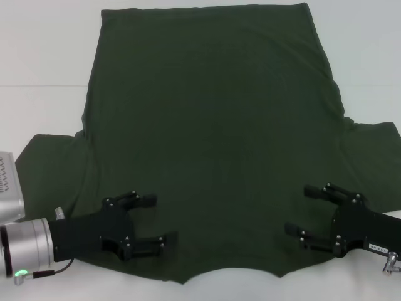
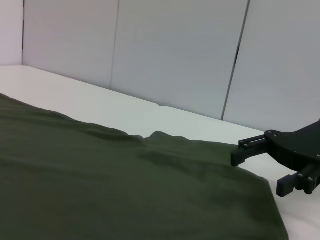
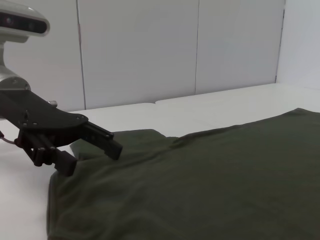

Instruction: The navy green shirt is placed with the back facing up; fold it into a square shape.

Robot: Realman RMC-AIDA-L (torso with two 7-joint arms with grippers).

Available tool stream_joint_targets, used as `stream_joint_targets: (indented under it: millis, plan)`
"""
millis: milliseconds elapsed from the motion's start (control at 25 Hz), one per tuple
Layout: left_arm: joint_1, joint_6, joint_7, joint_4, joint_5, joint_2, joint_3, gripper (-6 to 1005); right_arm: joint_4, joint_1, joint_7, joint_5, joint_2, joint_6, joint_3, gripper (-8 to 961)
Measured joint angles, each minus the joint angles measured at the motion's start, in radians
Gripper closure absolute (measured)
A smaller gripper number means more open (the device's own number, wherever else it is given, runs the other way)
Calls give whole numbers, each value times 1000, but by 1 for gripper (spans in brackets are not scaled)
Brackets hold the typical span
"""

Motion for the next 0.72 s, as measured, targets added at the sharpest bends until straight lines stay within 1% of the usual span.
stream_joint_targets:
  millis: [720]
  plan:
    - [5,-3,-21,0,-3,2,-17,86,27,25,-4,-1,0,-2,-11,53]
